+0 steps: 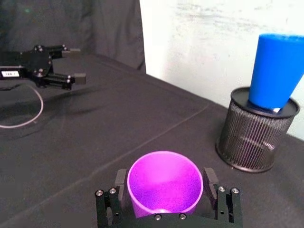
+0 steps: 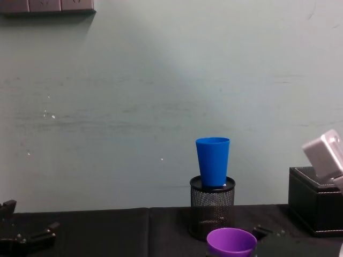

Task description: Pick up one cup with a gripper and tap it against the other cup.

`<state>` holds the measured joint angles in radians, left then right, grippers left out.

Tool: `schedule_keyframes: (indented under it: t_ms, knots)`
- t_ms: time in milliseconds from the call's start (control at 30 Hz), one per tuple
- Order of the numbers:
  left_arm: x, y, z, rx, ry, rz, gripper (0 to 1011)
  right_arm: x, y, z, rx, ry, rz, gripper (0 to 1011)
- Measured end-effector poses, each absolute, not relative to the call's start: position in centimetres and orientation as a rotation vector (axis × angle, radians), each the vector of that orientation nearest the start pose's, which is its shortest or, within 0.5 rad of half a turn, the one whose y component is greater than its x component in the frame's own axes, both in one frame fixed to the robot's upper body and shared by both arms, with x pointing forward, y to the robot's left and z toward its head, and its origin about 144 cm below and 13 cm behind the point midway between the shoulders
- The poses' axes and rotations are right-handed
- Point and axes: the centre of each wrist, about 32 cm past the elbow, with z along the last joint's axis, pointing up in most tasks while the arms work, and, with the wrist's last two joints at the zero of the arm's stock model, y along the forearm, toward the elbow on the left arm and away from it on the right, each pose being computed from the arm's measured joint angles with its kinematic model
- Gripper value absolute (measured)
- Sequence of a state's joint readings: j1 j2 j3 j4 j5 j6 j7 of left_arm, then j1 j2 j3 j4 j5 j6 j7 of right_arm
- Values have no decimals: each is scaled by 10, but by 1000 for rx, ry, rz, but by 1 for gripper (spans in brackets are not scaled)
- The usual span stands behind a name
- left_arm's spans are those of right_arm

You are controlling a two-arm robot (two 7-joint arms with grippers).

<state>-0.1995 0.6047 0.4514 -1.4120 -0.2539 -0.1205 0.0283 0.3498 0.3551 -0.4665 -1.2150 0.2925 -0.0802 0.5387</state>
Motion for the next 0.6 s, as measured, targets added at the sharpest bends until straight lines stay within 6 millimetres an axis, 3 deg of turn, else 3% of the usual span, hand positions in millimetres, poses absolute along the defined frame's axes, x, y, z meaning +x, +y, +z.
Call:
schedule_keyframes:
  t_ms: [300, 600]
  knots:
    - [489, 310, 1140, 304, -285, 1248, 1000, 533, -238, 1142, -98, -121, -786, 1003]
    - [489, 310, 1140, 305, -285, 1248, 1000, 527, -230, 1161, -41, -191, -1015, 1003]
